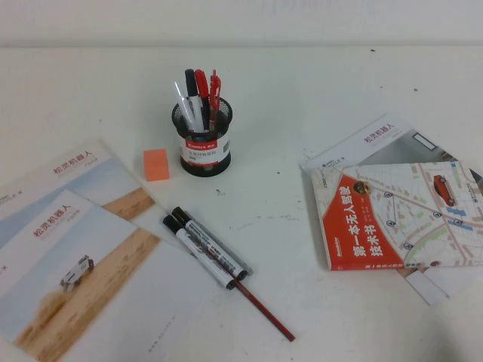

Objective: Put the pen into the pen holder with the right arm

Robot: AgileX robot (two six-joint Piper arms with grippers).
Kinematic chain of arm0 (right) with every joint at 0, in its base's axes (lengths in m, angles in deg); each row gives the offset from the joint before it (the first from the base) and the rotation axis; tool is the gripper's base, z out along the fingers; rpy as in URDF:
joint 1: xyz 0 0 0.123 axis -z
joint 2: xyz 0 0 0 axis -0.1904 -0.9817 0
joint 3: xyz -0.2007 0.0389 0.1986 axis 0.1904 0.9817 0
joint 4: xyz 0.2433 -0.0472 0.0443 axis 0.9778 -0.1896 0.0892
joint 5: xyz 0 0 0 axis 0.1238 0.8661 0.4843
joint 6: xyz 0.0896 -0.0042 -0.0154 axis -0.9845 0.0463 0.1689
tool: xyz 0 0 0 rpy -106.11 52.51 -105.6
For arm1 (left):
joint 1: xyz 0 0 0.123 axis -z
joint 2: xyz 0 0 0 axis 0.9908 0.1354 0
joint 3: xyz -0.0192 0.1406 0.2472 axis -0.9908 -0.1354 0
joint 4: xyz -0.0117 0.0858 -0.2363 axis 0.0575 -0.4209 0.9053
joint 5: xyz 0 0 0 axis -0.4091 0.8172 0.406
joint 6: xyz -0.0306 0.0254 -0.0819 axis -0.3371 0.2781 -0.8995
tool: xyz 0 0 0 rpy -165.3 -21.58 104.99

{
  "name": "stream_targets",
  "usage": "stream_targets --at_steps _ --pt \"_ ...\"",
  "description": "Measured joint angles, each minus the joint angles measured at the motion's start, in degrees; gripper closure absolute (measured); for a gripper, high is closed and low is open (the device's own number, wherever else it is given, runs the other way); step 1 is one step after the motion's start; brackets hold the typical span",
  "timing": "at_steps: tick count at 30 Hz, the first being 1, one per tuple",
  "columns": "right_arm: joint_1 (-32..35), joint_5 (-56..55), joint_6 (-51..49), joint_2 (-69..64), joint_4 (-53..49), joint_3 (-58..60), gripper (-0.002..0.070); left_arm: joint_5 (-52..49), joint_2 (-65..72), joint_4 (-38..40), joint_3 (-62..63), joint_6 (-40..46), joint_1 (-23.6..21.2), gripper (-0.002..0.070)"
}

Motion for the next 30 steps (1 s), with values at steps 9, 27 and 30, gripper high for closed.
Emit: stream_targets --at_steps 9,27,30 --pt "0.00 0.00 0.00 0.00 2.83 0.00 0.0696 0.00 0.00 0.00 0.00 0.00 0.00 0.0676" --pt "0.00 -0.40 0.00 0.00 15.19 0.00 0.0696 0.00 0.00 0.00 0.00 0.00 0.00 0.0676" --pt "0.00 -2.05 0.00 0.00 30.48 0.00 0.0696 0.00 0.00 0.00 0.00 0.00 0.00 0.0676"
